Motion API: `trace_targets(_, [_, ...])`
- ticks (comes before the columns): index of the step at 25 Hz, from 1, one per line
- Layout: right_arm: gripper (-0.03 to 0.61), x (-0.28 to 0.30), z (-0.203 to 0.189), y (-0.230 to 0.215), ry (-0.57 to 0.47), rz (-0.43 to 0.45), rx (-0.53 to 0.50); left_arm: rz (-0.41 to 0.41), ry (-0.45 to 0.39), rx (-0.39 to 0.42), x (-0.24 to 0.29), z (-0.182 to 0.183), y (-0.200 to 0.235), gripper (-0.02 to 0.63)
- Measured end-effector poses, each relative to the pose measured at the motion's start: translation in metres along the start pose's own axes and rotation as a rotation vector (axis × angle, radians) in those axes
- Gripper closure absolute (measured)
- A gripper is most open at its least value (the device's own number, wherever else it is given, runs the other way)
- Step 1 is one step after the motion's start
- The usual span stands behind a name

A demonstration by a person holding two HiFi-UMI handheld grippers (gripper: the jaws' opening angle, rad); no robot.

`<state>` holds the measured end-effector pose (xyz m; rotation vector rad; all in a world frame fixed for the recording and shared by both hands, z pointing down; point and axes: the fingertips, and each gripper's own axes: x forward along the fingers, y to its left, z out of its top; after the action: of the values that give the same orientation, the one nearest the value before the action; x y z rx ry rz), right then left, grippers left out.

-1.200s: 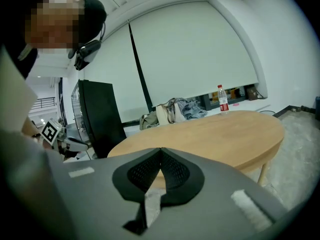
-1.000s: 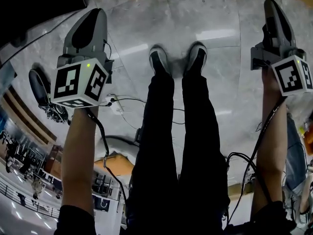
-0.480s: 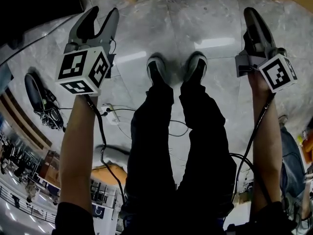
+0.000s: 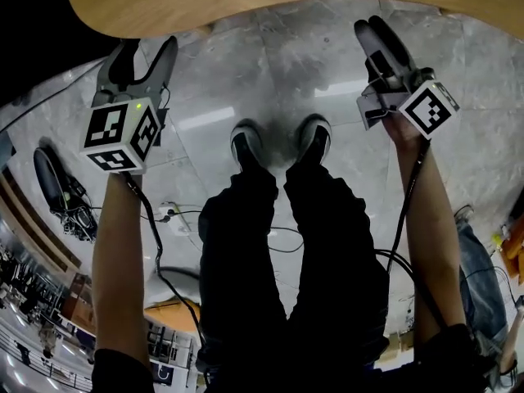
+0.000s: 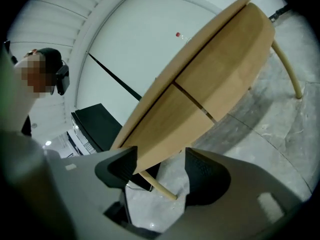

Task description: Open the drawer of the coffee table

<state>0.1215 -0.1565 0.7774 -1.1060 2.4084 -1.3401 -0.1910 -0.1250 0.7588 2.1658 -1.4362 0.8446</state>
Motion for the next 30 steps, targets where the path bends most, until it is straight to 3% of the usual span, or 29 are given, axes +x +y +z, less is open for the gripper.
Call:
trace_targets(4, [0.187,0.029,-0.003,-0.024,0.026,0.044,-0.018,-0.021,-0.020,0.043,0.014,0.005,-0.001,0.342])
trace_targets(9, [0.148,0.053,-0.002,-0.031,0.054,0.163,-0.078,-0.032,-0.027,0.059,0.024,0.006,0.001,0.342])
trace_targets(11, [0.121,0.050,-0.009,-0.043,0.063,0.172,-0.064,-0.035,-0.026,0.078,0.025,0.003,-0.002,0.342])
trace_targets(14, [0.120,0.050,-0.011,-0.056,0.047,0.190,-0.048,-0.035,-0.037,0.089,0.029,0.004,-0.004,0.342])
trace_targets(22, [0.116,0.072,0.008,-0.041,-0.009,0.270,-0.049,-0.030,-0.070,0.043,0.040,0.011,0.002,0.342])
trace_targets(30, [0.120,0.053,0.003,-0.035,-0.028,0.241,-0.020,-0.070,-0.040,0.087,0.023,0.001,-0.019,0.342])
